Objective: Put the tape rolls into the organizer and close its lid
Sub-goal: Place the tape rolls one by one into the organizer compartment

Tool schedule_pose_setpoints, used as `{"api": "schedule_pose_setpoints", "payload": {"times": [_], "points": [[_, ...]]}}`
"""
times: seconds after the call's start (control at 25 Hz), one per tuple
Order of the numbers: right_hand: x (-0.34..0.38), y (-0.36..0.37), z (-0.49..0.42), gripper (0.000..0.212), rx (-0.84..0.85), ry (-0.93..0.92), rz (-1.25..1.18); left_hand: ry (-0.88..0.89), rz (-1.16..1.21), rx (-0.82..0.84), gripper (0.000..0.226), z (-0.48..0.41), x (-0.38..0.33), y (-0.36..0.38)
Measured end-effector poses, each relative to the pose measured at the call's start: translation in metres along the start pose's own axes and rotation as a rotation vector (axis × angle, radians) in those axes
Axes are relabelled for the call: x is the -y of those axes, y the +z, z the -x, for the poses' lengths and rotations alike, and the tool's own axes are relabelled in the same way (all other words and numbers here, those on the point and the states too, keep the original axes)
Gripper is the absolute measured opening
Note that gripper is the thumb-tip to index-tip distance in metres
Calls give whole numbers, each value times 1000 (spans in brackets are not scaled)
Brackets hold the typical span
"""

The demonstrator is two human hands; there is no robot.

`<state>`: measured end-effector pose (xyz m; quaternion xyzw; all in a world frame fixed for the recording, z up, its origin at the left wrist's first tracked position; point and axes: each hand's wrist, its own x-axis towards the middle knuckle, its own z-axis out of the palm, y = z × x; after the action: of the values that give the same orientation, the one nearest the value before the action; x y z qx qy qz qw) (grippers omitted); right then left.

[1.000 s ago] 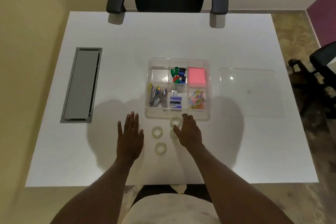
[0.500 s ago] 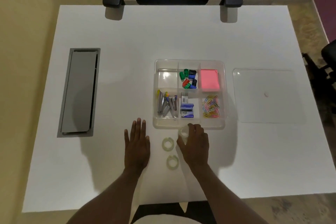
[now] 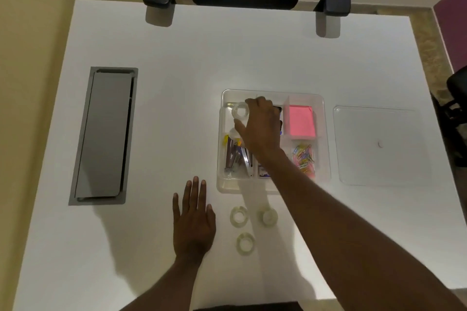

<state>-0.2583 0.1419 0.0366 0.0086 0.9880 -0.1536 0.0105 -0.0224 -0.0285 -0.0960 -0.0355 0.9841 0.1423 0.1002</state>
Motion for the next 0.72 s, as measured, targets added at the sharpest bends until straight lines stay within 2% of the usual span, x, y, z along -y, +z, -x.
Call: {"api": "schedule_pose_setpoints", "payload": {"times": [0.16, 0.4, 0.48, 0.56, 0.72], "points": [[-1, 30, -41, 37, 180, -61, 161, 4, 1, -17, 67, 0, 1, 1], [-2, 57, -50, 22, 129, -155, 256, 11, 2, -58, 69, 1, 1, 2], [-4, 55, -49, 25, 131, -168, 245, 16, -13, -62, 69, 1, 2, 3], [-4, 44, -38, 28, 81, -161, 176, 17, -14, -65, 69, 1, 2, 4], [-14, 21, 24, 21, -219, -87, -177, 23, -15, -83, 70, 0, 3, 4]]}}
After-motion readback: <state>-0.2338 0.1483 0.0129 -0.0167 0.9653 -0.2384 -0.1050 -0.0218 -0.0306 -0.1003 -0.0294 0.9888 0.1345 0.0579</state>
